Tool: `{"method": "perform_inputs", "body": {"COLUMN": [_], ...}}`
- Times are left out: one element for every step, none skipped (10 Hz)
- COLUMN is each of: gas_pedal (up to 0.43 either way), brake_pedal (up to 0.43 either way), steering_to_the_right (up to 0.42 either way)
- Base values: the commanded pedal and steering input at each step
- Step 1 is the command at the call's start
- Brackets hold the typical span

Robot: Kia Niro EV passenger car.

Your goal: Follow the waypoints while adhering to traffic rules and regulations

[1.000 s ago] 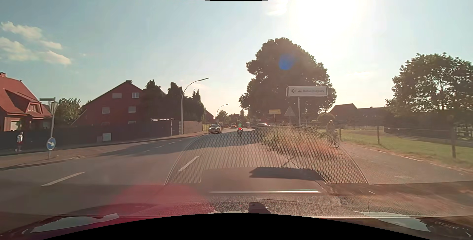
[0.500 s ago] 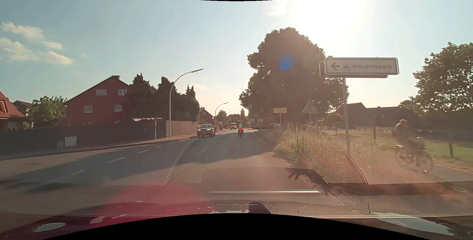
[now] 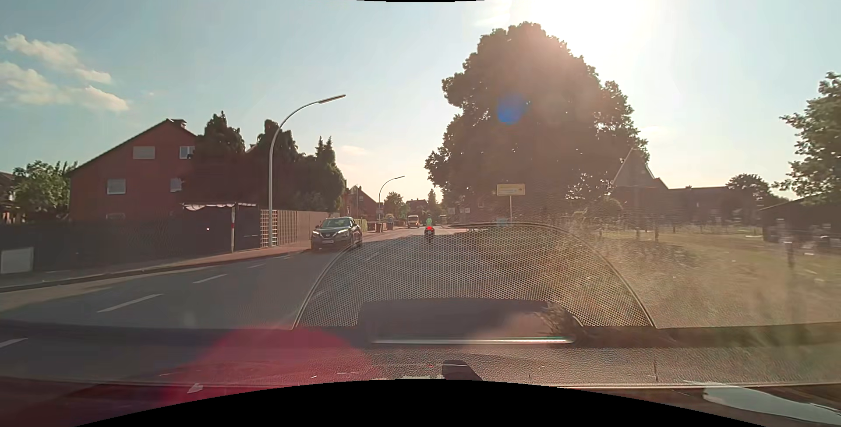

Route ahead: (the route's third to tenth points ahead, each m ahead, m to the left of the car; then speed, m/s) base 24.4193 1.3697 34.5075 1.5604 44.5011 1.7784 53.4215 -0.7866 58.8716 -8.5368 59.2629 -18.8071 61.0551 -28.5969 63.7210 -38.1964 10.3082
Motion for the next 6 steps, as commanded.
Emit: {"method": "perform_inputs", "body": {"gas_pedal": [0.000,0.008,0.028,0.059,0.087,0.098], "brake_pedal": [0.000,0.000,0.000,0.000,0.000,0.000], "steering_to_the_right": [-0.004,-0.004,-0.004,-0.003,-0.004,-0.003]}}
